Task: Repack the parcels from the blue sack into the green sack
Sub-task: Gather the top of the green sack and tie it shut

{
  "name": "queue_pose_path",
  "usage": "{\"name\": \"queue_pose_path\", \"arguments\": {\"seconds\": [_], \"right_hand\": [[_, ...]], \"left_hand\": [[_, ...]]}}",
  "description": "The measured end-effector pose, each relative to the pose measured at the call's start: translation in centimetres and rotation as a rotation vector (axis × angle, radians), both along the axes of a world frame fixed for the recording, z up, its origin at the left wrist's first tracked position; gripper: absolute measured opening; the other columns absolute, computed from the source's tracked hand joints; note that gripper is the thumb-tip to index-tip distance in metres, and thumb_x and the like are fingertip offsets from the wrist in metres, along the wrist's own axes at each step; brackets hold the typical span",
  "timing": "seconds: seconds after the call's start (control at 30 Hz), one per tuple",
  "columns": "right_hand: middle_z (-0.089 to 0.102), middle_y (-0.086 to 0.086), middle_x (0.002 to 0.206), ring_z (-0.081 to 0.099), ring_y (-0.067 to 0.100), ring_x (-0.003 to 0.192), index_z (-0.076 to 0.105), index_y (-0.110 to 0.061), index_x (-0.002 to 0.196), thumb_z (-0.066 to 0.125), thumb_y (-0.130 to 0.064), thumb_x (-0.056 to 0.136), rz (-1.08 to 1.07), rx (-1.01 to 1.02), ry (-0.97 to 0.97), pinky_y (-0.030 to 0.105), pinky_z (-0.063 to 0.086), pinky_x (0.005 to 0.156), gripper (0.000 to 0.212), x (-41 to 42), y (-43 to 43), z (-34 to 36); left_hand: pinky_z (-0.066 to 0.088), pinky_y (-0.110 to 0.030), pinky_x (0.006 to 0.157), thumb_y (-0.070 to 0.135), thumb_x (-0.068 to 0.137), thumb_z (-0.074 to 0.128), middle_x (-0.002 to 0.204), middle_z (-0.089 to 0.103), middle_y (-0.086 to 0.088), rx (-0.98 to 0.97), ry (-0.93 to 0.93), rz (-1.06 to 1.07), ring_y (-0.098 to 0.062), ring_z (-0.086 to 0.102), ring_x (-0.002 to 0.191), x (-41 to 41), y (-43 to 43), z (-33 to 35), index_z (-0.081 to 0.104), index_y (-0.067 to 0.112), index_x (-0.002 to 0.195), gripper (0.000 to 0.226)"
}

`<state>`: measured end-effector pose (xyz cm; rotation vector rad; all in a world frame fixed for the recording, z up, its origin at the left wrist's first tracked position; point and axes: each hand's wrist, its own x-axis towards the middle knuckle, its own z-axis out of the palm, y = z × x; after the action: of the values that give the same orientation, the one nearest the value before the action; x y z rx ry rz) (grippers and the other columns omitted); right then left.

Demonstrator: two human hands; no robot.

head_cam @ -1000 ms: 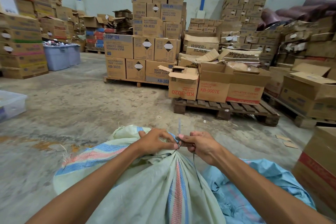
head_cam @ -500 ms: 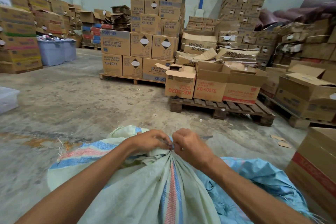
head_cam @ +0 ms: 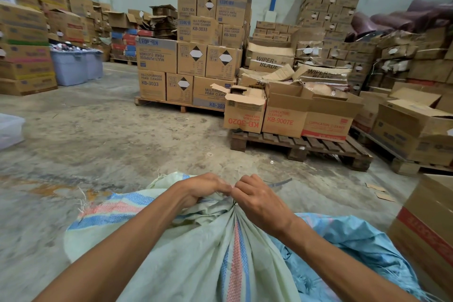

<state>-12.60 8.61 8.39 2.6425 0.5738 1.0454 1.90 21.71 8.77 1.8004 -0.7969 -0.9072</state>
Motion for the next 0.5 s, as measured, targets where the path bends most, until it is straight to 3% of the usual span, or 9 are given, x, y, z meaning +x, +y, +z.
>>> {"name": "queue_pose_path", "arguments": {"seconds": [0.07,0.17,0.27,0.3,0.37,0.4,0.5], "right_hand": [[0.052,0.002,0.073,0.044,0.019,0.068,0.058,-0.011,0.089,0.063,0.01,0.08,0.0,0.006,0.011,0.03,0.037,0.061,0.024,0.1,0.1,0.0],[0.052,0.002,0.073,0.044,0.02,0.068,0.045,-0.015,0.092,0.061,0.01,0.08,-0.001,0.01,0.01,0.031,0.037,0.06,0.032,0.3,0.2,-0.2],[0.053,0.001,0.073,0.046,0.02,0.069,0.046,-0.016,0.09,0.062,0.009,0.078,-0.025,0.016,-0.003,0.03,0.034,0.063,0.032,0.3,0.5,-0.1],[0.054,0.0,0.074,0.048,0.02,0.072,0.046,-0.016,0.089,0.062,0.009,0.077,-0.041,0.022,-0.007,0.03,0.033,0.065,0.032,0.2,0.6,-0.1],[0.052,-0.002,0.073,0.049,0.02,0.078,0.046,-0.017,0.084,0.064,0.01,0.072,-0.082,0.074,-0.017,0.03,0.031,0.068,0.035,0.0,0.9,-0.5],[0.05,-0.003,0.072,0.048,0.02,0.078,0.046,-0.018,0.081,0.064,0.011,0.069,-0.104,0.121,-0.012,0.03,0.032,0.068,0.036,-0.1,1.2,-0.9],[0.048,-0.003,0.071,0.047,0.02,0.076,0.046,-0.018,0.074,0.054,0.005,0.069,-0.108,0.256,0.054,0.034,0.035,0.065,0.025,-1.2,2.7,-2.8]], "left_hand": [[0.048,-0.029,0.08,0.019,0.087,0.068,0.087,0.07,-0.006,-0.008,0.025,-0.01,-0.017,0.061,0.085,0.1,0.2,0.0,0.073,-0.001,0.095,0.022],[0.045,-0.026,0.08,0.01,0.089,0.064,0.078,0.069,0.001,-0.024,0.006,-0.031,-0.012,0.06,0.08,0.1,0.2,-0.3,0.073,0.009,0.082,0.011],[0.045,-0.023,0.076,0.013,0.092,0.062,0.07,0.066,0.007,-0.018,-0.056,-0.078,-0.007,0.058,0.073,0.0,-0.1,-0.3,0.068,0.012,0.075,0.018],[0.043,-0.027,0.081,0.019,0.092,0.062,0.078,0.064,0.005,-0.004,-0.123,-0.078,-0.01,0.056,0.08,0.1,-0.3,-0.4,0.067,0.014,0.077,0.016],[0.029,-0.04,0.099,0.032,0.092,0.059,0.105,0.053,0.004,0.132,-0.457,0.021,-0.014,0.038,0.108,0.7,-0.6,-0.7,0.063,0.025,0.085,0.011],[0.02,-0.041,0.1,0.034,0.093,0.057,0.111,0.047,0.007,0.203,-0.685,0.088,-0.012,0.029,0.114,0.9,-0.6,-0.7,0.063,0.027,0.088,0.011],[0.013,-0.038,0.084,0.027,0.094,0.055,0.117,0.044,0.012,0.254,-1.169,0.109,-0.014,0.029,0.116,0.8,-0.6,-1.4,0.065,0.024,0.091,0.011]]}}
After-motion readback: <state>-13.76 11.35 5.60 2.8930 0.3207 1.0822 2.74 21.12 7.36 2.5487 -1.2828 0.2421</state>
